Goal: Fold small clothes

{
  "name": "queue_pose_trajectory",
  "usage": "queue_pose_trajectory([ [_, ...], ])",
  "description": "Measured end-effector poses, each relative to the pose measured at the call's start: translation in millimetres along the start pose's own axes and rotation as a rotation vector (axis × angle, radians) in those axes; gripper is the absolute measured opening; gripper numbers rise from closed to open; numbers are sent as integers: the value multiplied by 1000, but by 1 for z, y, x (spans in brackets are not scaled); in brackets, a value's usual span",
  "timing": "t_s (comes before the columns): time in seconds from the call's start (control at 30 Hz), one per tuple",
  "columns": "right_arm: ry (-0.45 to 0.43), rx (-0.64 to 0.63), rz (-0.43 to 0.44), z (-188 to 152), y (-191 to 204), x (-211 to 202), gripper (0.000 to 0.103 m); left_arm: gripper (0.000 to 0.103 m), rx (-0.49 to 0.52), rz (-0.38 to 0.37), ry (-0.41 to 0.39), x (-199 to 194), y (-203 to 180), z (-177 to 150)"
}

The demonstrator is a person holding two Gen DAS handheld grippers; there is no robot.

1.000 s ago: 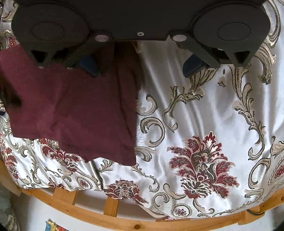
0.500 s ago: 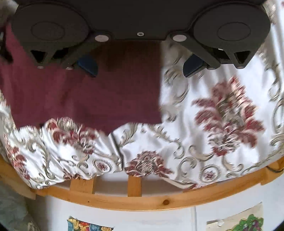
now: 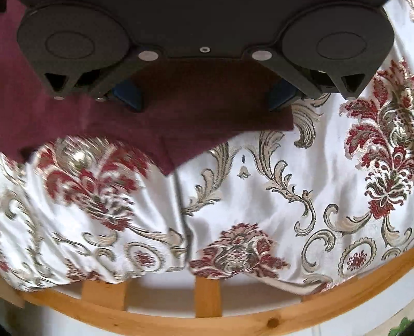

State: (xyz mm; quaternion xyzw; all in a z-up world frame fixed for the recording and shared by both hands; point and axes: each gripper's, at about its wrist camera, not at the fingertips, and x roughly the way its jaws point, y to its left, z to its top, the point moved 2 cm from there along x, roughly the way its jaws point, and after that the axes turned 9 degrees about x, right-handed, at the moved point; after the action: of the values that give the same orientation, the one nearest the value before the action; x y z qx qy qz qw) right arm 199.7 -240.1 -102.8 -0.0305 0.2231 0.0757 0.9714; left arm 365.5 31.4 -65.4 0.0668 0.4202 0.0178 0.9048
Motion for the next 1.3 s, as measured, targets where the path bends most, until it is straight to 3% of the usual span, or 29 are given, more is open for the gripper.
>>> queue_pose_trajectory([
  [0.13,17,23,10,2,-8,1,103,103,-10,18,-14,5,2,0],
  [0.27,26,45,-53,3,-15,0,103,103,2,32,-35,4,1,0],
  [0.53,4,54,-112,4,-20,-4,103,102,-103,6,-95,-37,32,-12],
  [0.83,-77,-27,-163,6,-3,-13,103,102,-216,-37,-143,-112,93,-86],
  [1.07,-129,-80,-108,10,34,-23,103,102,-212,-135,-116,-127,105,-148],
  [1.3,-138,-53,-48,19,79,-28,103,102,-151,-258,-148,-118,86,-151],
])
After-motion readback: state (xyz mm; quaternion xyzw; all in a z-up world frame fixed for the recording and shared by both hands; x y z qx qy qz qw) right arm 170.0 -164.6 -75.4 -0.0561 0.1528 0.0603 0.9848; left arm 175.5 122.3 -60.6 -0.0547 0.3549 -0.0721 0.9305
